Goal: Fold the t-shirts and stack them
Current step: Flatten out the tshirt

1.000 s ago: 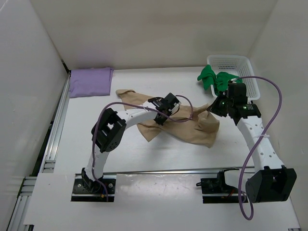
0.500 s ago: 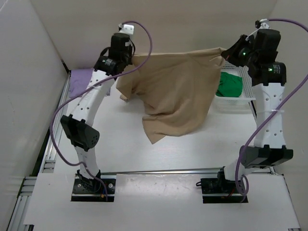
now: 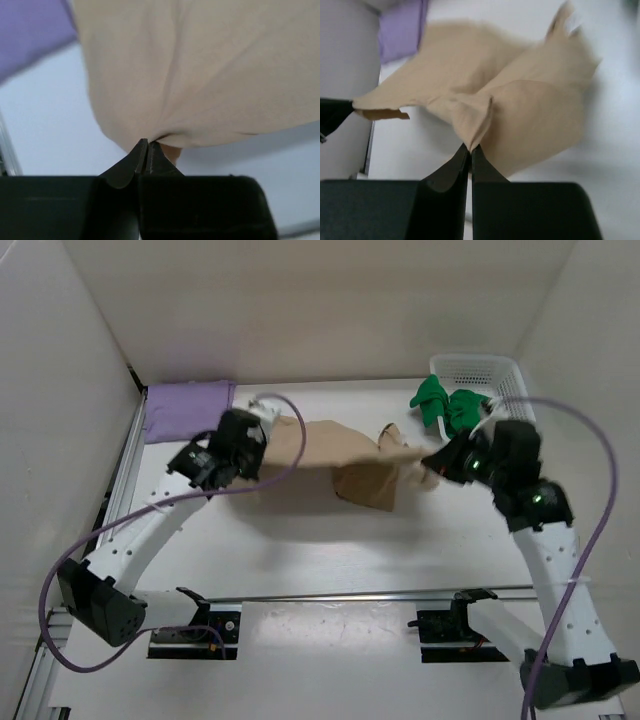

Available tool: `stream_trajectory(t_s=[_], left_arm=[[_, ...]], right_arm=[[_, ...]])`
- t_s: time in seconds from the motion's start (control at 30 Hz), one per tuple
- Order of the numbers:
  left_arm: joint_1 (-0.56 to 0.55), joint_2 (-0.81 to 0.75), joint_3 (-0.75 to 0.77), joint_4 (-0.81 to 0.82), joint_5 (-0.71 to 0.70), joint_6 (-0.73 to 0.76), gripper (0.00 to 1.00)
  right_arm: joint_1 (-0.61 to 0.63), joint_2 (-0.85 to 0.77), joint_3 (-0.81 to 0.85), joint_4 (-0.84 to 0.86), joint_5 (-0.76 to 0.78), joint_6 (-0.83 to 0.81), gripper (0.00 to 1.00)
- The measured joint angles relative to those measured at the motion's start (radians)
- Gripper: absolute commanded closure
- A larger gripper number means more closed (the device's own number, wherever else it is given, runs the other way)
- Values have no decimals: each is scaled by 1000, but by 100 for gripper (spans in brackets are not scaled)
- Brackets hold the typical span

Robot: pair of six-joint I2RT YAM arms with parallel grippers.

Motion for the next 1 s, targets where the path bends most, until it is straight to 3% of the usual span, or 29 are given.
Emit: stream_trajectory(t_s=[0.03, 0.1, 0.17, 0.2, 0.23, 0.3, 0.43, 0.6, 0.8, 1.0], left_arm=[[-21, -24, -73, -29, 15, 0, 79], [-62, -42, -230, -94, 70, 3, 53], [-77, -15, -350, -153, 131, 5, 26], [-78, 6, -400, -187, 156, 2, 22], [-72, 24, -434, -218, 176, 2, 0], [-42, 47, -461, -266, 211, 2, 0], [107, 50, -436, -265, 230, 0, 0], [333, 85, -417, -191, 148, 0, 0], [613, 289, -409, -109, 145, 0, 0], [669, 334, -391, -84, 248, 0, 0]], right_arm=[[31, -59, -116, -2, 2, 11, 100], [104, -151, -353, 8, 17, 58, 98], [185, -176, -576, 11, 57, 108, 64], [227, -162, -664, 4, 76, 138, 47], [267, -142, -740, -7, 90, 169, 34], [342, -129, -832, -54, 117, 220, 31], [433, -164, -813, -119, 195, 296, 28], [440, -186, -709, -188, 347, 413, 27], [401, -81, -729, -246, 473, 516, 20], [333, 72, -834, -190, 476, 528, 19]])
